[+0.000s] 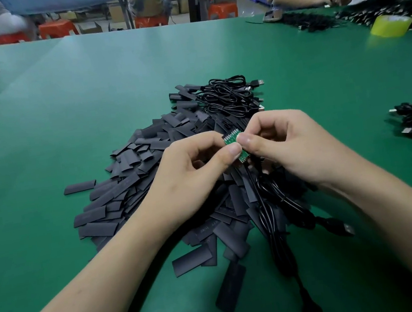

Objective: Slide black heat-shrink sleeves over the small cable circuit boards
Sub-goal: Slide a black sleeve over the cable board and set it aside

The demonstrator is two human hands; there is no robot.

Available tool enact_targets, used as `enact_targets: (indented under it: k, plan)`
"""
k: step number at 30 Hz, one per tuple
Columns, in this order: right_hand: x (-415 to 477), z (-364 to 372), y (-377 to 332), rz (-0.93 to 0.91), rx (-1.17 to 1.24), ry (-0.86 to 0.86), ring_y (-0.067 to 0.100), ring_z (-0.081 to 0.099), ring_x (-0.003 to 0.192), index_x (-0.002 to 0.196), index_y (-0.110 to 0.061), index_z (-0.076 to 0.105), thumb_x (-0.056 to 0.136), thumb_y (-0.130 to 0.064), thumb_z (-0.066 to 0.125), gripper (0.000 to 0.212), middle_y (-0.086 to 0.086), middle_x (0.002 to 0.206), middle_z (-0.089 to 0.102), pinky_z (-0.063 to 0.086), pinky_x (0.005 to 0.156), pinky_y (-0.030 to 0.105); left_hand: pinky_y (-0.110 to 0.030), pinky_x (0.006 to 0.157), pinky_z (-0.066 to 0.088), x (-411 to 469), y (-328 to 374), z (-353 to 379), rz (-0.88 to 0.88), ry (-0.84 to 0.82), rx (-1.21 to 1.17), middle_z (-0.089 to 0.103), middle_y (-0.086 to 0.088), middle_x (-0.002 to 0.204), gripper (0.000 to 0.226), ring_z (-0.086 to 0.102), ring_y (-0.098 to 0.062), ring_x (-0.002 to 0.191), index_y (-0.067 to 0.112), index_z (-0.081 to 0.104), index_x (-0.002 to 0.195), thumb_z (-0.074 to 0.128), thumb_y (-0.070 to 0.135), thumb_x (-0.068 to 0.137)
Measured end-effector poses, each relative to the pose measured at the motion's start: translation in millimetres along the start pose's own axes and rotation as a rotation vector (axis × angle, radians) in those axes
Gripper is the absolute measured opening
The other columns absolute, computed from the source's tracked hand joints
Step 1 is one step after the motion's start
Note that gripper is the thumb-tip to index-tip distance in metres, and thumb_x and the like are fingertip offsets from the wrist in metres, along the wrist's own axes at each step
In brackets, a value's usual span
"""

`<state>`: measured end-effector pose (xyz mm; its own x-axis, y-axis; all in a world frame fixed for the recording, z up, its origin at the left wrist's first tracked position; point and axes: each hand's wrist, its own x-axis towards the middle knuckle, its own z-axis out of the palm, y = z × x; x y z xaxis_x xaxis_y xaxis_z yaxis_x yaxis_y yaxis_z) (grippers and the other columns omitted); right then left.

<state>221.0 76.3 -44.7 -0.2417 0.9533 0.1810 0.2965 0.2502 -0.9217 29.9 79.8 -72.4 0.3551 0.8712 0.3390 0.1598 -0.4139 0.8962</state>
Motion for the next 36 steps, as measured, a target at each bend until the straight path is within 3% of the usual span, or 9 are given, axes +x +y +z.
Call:
enact_targets:
  k: [4, 9, 14, 17, 23, 31, 36]
  plan:
    - [-1.7, 0.0, -1.5, -0.013, 0.054, -0.001, 0.006, 0.051, 0.049, 0.077, -0.010, 0.063, 0.095, -0.017, 0.068, 0.020, -0.004, 0.059, 0.063, 0.042, 0.050, 0.016, -0.057, 0.067, 0.044, -1.0, 2.3, -1.7, 0.020, 0.004, 0.022, 0.060, -0.027, 0.078, 0.031, 0.055, -0.043, 0.072, 0.012, 0.068, 0.081, 0.063, 0.039, 0.096]
    - [-2.3, 2.2, -1.3, -0.049, 0.020, 0.027, 0.011, 0.046, 0.055, 0.074, -0.014, 0.064, 0.095, -0.018, 0.069, 0.022, 0.001, 0.063, 0.059, 0.037, 0.053, 0.022, -0.054, 0.067, 0.045, -0.1, 2.1, -2.4, 0.039, -0.012, -0.017, 0.062, -0.021, 0.077, 0.032, 0.056, -0.041, 0.072, 0.012, 0.069, 0.082, 0.062, 0.040, 0.097]
    - [-3.3, 5.4, -1.0, -0.012, 0.154, 0.000, 0.012, 0.053, 0.053, 0.073, -0.012, 0.063, 0.093, -0.017, 0.068, 0.021, 0.005, 0.064, 0.066, 0.043, 0.050, 0.019, -0.027, 0.072, 0.053, 2.9, -2.3, -2.2, 0.018, -0.057, -0.133, 0.071, 0.003, 0.076, 0.026, 0.063, -0.011, 0.072, 0.002, 0.069, 0.086, 0.064, 0.024, 0.098]
    - [-3.8, 7.4, -0.7, 0.043, 0.275, -0.031, 0.011, 0.059, 0.055, 0.068, -0.016, 0.064, 0.084, -0.024, 0.068, 0.018, 0.006, 0.066, 0.069, 0.045, 0.050, 0.017, -0.018, 0.068, 0.051, 3.4, -4.1, -1.6, -0.005, -0.088, -0.221, 0.074, -0.001, 0.080, 0.028, 0.063, -0.008, 0.070, -0.006, 0.067, 0.088, 0.062, 0.020, 0.095]
    - [-3.4, 9.3, 5.1, 0.128, 0.393, -0.061, 0.038, 0.059, 0.082, 0.066, -0.019, 0.065, 0.081, -0.026, 0.069, 0.017, 0.018, 0.074, 0.070, 0.051, 0.057, 0.022, -0.013, 0.059, 0.047, 3.5, -3.8, -4.0, -0.064, -0.094, -0.238, 0.073, 0.001, 0.073, 0.025, 0.058, -0.003, 0.060, 0.001, 0.069, 0.083, 0.065, 0.024, 0.089]
    - [-3.1, 8.2, 8.0, 0.134, 0.451, -0.085, 0.014, 0.062, 0.060, 0.071, -0.013, 0.061, 0.083, -0.024, 0.069, 0.018, 0.009, 0.068, 0.069, 0.053, 0.056, 0.022, -0.016, 0.056, 0.050, 3.6, -4.2, -5.3, -0.107, -0.095, -0.261, 0.073, -0.002, 0.071, 0.019, 0.059, -0.004, 0.057, 0.007, 0.070, 0.078, 0.065, 0.023, 0.088]
    - [-1.0, 4.3, 8.2, -0.015, 0.080, -0.003, 0.012, 0.059, 0.061, 0.076, -0.016, 0.066, 0.096, -0.018, 0.068, 0.021, 0.002, 0.069, 0.069, 0.048, 0.056, 0.022, -0.014, 0.060, 0.048, 5.6, -3.8, -6.2, -0.122, -0.080, -0.116, 0.075, -0.001, 0.073, 0.022, 0.062, -0.006, 0.060, 0.010, 0.069, 0.077, 0.065, 0.018, 0.097]
